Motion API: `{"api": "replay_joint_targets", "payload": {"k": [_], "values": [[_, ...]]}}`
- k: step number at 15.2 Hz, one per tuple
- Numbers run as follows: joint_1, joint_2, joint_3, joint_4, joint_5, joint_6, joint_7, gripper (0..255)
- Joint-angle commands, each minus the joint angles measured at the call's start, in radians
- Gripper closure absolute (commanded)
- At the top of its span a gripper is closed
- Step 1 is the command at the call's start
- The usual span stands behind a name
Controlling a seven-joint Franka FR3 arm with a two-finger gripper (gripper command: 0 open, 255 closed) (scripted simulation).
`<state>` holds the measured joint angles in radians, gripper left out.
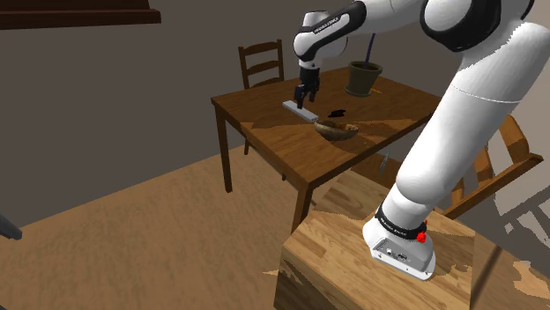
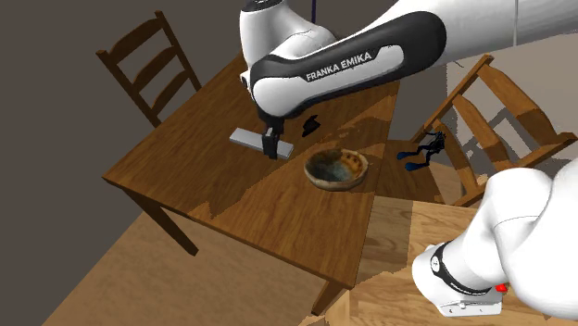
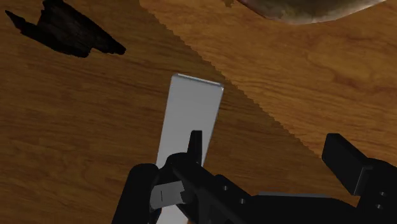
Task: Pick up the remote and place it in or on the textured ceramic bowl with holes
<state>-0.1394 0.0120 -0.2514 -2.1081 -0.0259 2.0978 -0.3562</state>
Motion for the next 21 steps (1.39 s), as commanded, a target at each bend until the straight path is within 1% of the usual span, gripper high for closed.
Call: {"api": "replay_joint_targets", "payload": {"k": [1, 7, 8, 15, 21], "values": [[-0.011, 0.076, -0.010, 0.066, 0.025, 0.016, -0.025, 0], [-0.066, 0.295, -0.024, 0.280, 0.107, 0.038, -0.097, 0], [-0.073, 0.317, -0.023, 0.304, 0.114, 0.038, -0.103, 0], [-0.079, 0.363, -0.016, 0.270, 0.131, 0.116, -0.113, 0], [-0.080, 0.367, -0.016, 0.268, 0.132, 0.122, -0.114, 0]]}}
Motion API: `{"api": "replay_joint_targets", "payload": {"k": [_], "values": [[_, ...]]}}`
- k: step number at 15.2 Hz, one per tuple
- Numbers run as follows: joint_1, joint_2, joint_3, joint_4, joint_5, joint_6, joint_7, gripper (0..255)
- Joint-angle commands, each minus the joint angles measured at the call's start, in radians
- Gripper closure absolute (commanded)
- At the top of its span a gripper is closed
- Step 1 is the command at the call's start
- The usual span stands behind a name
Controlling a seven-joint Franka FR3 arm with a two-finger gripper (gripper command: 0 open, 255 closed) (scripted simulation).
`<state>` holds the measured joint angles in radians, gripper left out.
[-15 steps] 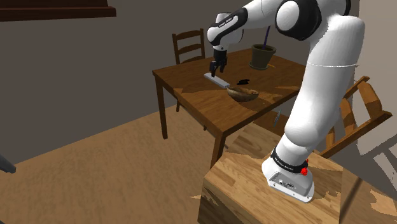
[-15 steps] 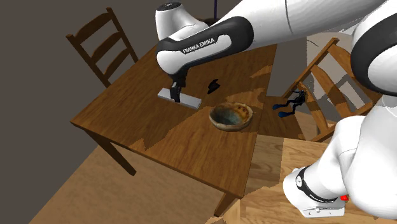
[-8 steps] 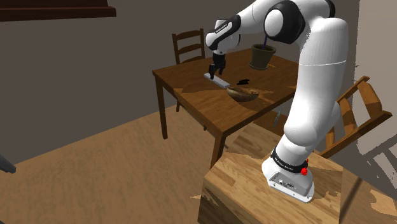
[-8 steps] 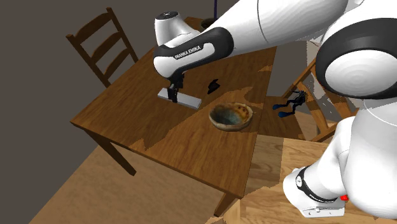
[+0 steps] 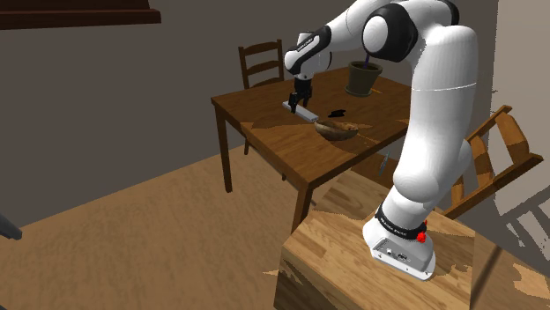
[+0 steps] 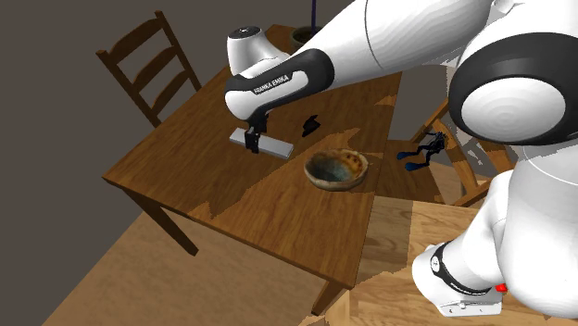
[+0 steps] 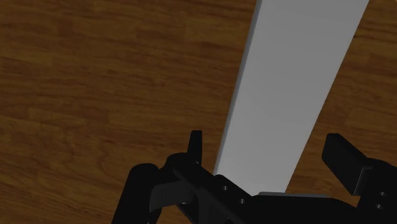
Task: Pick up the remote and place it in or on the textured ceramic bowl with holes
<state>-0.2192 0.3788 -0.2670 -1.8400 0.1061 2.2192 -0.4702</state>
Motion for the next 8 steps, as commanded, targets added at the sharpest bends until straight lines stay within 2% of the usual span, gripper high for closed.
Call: {"api": "replay_joint_targets", "payload": {"k": [1, 2, 3, 8], "values": [[0.000, 0.000, 0.000, 0.000, 0.000, 0.000, 0.000, 0], [0.000, 0.000, 0.000, 0.000, 0.000, 0.000, 0.000, 0], [0.000, 0.000, 0.000, 0.000, 0.000, 0.000, 0.000, 255], [0.000, 0.000, 0.000, 0.000, 0.000, 0.000, 0.000, 255]]}}
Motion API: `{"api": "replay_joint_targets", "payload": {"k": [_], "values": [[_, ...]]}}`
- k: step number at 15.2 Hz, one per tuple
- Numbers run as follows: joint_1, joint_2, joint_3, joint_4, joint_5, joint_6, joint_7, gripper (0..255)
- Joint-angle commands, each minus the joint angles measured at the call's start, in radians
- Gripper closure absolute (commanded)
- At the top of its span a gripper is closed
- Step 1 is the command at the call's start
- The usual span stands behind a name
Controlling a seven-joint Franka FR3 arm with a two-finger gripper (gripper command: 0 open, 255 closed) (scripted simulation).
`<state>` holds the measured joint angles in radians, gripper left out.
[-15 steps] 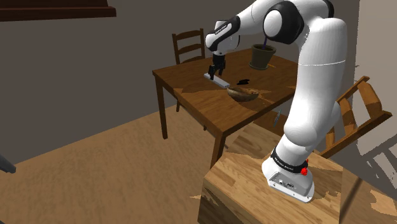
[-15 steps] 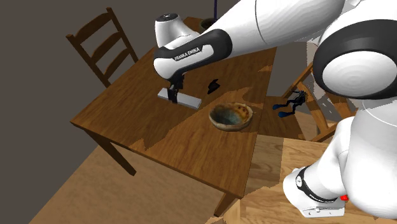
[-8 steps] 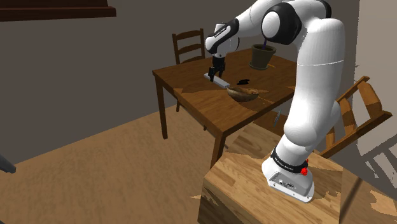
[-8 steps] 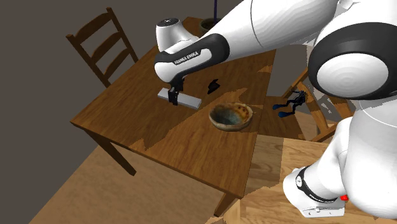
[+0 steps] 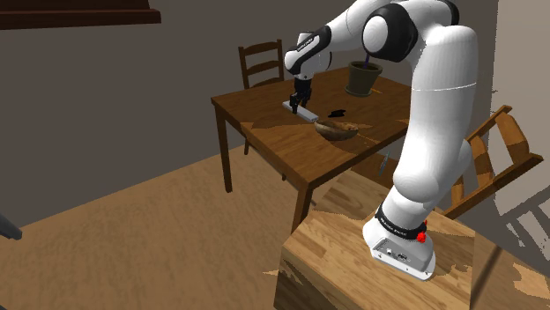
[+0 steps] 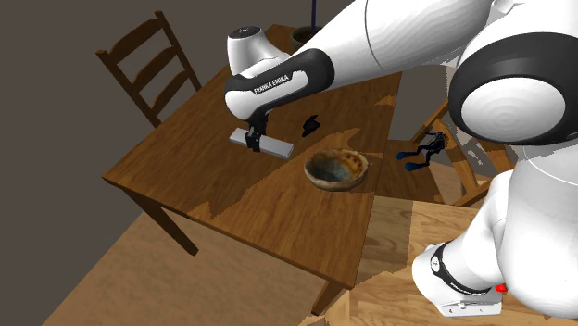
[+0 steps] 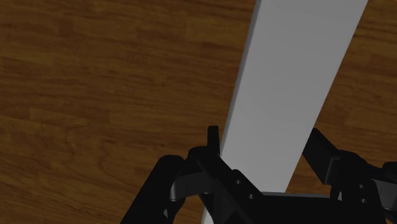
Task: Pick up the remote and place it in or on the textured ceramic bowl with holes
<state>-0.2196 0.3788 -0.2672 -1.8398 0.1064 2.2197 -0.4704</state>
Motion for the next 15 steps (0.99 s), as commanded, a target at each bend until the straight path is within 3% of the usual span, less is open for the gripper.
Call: {"api": "replay_joint_targets", "payload": {"k": [1, 15], "values": [[0.000, 0.000, 0.000, 0.000, 0.000, 0.000, 0.000, 255], [0.007, -0.066, -0.010, 0.061, -0.024, -0.125, 0.014, 255]]}}
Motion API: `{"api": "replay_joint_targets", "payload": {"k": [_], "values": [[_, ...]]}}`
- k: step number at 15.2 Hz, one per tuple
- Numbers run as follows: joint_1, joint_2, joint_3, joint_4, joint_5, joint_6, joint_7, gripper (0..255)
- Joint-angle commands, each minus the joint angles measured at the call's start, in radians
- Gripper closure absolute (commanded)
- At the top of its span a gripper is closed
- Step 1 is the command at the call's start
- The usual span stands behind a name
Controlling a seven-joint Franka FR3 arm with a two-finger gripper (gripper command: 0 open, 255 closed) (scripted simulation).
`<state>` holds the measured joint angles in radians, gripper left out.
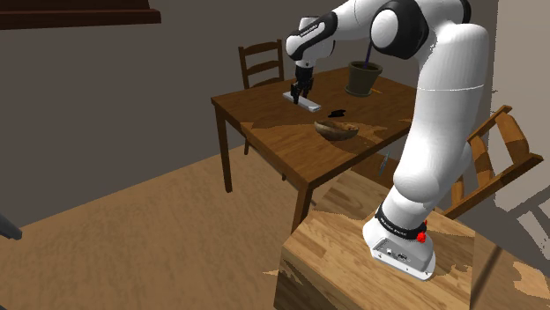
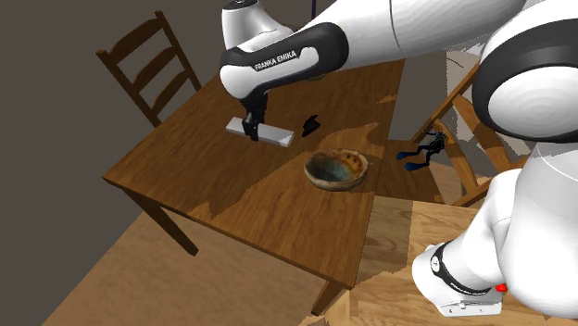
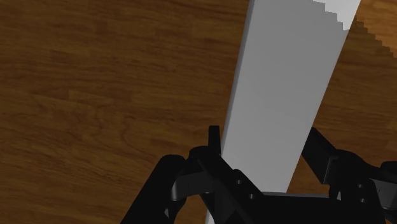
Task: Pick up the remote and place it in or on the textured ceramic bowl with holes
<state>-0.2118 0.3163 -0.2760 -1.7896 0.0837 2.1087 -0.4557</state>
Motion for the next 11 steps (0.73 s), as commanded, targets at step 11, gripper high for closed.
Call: {"api": "replay_joint_targets", "payload": {"k": [11], "values": [[0.002, -0.048, -0.007, 0.101, -0.017, -0.147, 0.009, 255]]}}
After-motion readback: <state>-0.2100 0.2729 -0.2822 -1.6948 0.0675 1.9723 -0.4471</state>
